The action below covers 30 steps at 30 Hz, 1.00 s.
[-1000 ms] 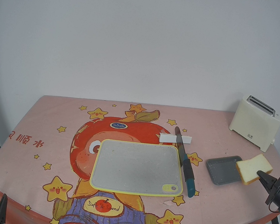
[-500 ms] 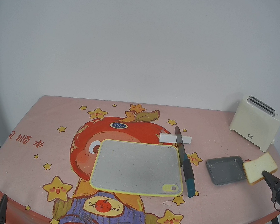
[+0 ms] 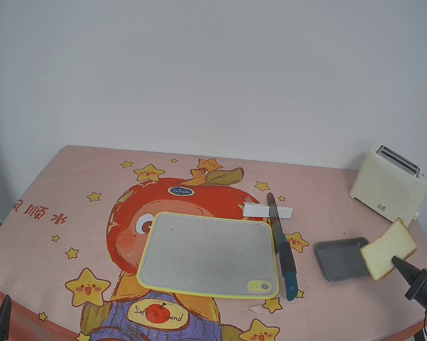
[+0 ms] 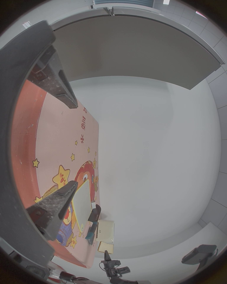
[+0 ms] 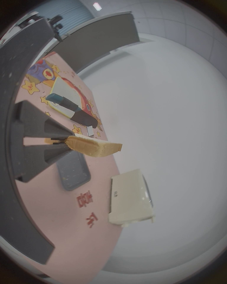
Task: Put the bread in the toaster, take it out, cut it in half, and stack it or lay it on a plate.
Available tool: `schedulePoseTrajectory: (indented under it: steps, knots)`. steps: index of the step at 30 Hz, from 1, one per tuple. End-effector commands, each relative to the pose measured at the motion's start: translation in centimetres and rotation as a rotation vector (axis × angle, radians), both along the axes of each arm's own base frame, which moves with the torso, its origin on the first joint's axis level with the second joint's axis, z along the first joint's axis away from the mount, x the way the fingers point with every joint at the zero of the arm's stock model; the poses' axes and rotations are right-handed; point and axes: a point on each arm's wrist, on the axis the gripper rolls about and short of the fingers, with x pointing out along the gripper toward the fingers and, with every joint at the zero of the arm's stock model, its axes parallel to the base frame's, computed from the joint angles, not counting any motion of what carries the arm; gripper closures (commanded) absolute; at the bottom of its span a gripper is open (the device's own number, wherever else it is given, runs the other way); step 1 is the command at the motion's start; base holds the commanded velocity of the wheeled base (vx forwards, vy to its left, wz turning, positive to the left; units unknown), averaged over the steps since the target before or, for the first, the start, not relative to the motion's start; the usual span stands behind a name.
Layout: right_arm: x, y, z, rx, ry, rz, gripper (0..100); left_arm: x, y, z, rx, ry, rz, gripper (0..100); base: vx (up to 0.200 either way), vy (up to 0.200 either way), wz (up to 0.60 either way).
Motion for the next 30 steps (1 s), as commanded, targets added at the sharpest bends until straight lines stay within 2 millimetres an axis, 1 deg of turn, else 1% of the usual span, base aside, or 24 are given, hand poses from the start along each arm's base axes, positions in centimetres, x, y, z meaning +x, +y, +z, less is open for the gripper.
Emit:
schedulePoseTrajectory:
  steps: [1, 3, 5, 9, 12, 13, 15, 17, 19, 20, 22, 28, 30]
  knots:
    - [2.0, 0.5, 1.0, -0.108, -0.061, 0.08, 100, 0.0, 0.0, -0.5, 0.0, 0.007, 0.001, 0, 0.0, 0.0, 0.0]
    - [2.7, 0.7, 1.1, -0.188, -0.094, 0.114, 100, 0.0, 0.0, -0.5, 0.0, 0.007, 0.001, 0, 0.0, 0.0, 0.0]
    - [3.4, 0.9, 0.8, -0.264, -0.106, 0.157, 100, 0.0, 0.0, -0.5, 0.0, 0.006, 0.001, 0, 0.0, 0.0, 0.0]
    - [5.4, 1.0, 0.4, -0.419, -0.156, 0.263, 100, 0.0, 0.0, -0.5, 0.0, 0.006, 0.001, 0, 0.0, 0.0, 0.0]
    - [5.6, 1.3, -0.6, -0.487, -0.166, 0.342, 100, 0.0, 0.0, -0.5, 0.0, 0.007, 0.001, 0, 0.0, 0.0, 0.0]
    - [5.2, 1.3, -1.4, -0.51, -0.158, 0.382, 100, 0.0, 0.0, -0.5, 0.0, 0.007, 0.001, 0, 0.0, 0.0, 0.0]
    - [5.2, 1.3, -2.2, -0.523, -0.152, 0.424, 100, 0.0, 0.0, -0.5, 0.0, 0.006, 0.002, 0, 0.0, 0.0, 0.0]
    - [5.3, 1.2, -2.5, -0.525, -0.148, 0.436, 100, 0.0, 0.0, -0.5, 0.001, 0.007, 0.001, 0, 0.0, 0.0, 0.0]
    - [5.2, 0.9, -2.5, -0.528, -0.144, 0.423, 100, 0.0, 0.0, -0.5, 0.0, 0.007, 0.001, 0, 0.0, 0.0, 0.0]
    - [5.2, 0.3, -2.6, -0.528, -0.13, 0.393, 100, 0.0, 0.0, -0.5, 0.0, 0.007, 0.001, 0, 0.0, 0.0, 0.0]
    - [5.2, -0.3, -2.6, -0.529, -0.126, 0.369, 100, 0.0, 0.0, -0.5, 0.0, 0.006, 0.001, 0, 0.0, 0.0, 0.0]
    - [5.3, -0.4, -2.3, -0.521, -0.143, 0.372, 100, 0.0, 0.0, -0.5, 0.0, 0.007, 0.001, 0, 0.0, 0.0, 0.0]
    - [5.6, -0.5, -1.8, -0.524, -0.164, 0.361, 100, 0.0, 0.0, -0.5, 0.0, 0.007, 0.001, 0, 0.0, 0.0, 0.0]
